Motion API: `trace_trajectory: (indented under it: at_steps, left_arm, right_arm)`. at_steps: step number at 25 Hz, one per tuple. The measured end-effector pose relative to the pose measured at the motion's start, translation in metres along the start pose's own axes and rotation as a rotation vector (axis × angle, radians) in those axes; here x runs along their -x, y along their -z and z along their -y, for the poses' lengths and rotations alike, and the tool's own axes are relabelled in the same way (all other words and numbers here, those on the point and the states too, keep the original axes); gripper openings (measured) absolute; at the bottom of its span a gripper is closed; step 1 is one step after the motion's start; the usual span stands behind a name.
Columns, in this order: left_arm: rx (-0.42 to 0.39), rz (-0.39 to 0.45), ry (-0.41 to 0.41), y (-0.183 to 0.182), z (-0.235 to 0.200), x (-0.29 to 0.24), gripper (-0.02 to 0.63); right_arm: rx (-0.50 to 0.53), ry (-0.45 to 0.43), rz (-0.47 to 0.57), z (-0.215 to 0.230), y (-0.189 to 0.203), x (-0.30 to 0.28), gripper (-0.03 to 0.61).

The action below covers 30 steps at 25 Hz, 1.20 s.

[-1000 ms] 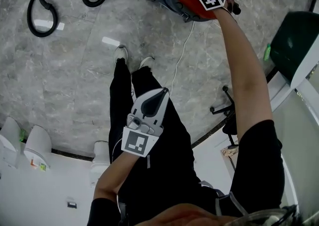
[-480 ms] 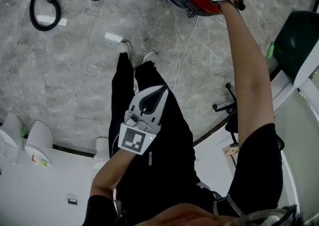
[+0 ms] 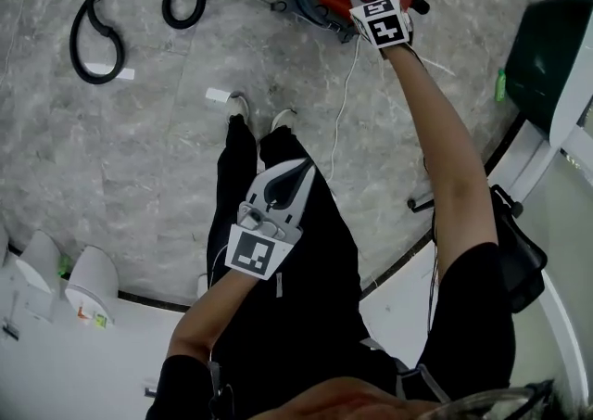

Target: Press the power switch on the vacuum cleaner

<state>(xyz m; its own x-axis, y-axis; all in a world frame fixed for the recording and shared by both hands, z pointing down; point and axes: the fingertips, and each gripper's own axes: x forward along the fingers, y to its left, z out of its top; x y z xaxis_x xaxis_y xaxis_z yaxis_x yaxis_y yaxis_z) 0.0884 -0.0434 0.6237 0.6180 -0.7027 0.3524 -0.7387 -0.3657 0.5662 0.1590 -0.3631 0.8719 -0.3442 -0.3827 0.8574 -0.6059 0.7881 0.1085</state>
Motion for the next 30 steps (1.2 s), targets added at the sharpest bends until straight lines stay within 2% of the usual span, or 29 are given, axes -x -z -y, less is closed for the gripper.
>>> trace_trajectory:
  at_steps: [2, 4, 6, 9, 13, 17, 22, 26, 30]
  left_arm:
    - [-0.002, 0.017, 0.0, -0.009, 0.007, 0.007, 0.018]
    - [0.008, 0.032, -0.003, -0.019, 0.012, 0.017, 0.018]
    - [-0.014, 0.033, 0.003, -0.032, 0.017, 0.026, 0.018]
    - [-0.098, 0.042, 0.025, -0.056, 0.027, 0.031, 0.018]
    - [-0.14, 0.079, 0.045, -0.091, 0.036, 0.044, 0.018]
    - [-0.183, 0.137, 0.087, -0.136, 0.042, 0.053, 0.018]
    - [-0.235, 0.15, 0.106, -0.191, 0.061, 0.074, 0.018]
    - [-0.258, 0.174, 0.156, -0.214, 0.09, 0.084, 0.018]
    - [-0.259, 0.178, 0.205, -0.23, 0.103, 0.093, 0.018]
  right_arm:
    - [-0.098, 0.015, 0.072, -0.018, -0.003, 0.033, 0.017]
    - [-0.155, 0.011, 0.133, -0.045, -0.005, 0.068, 0.017]
    - [-0.143, -0.001, 0.168, -0.071, -0.009, 0.1, 0.017]
    - [-0.129, 0.004, 0.212, -0.087, -0.021, 0.15, 0.017]
    - [-0.221, 0.009, 0.284, -0.112, -0.041, 0.223, 0.017]
    - [-0.273, 0.089, 0.335, -0.132, -0.062, 0.304, 0.017]
    - [-0.394, 0.107, 0.429, -0.163, -0.094, 0.401, 0.017]
    - [-0.402, 0.15, 0.517, -0.184, -0.122, 0.464, 0.017]
    - [-0.374, 0.223, 0.653, -0.194, -0.16, 0.519, 0.017]
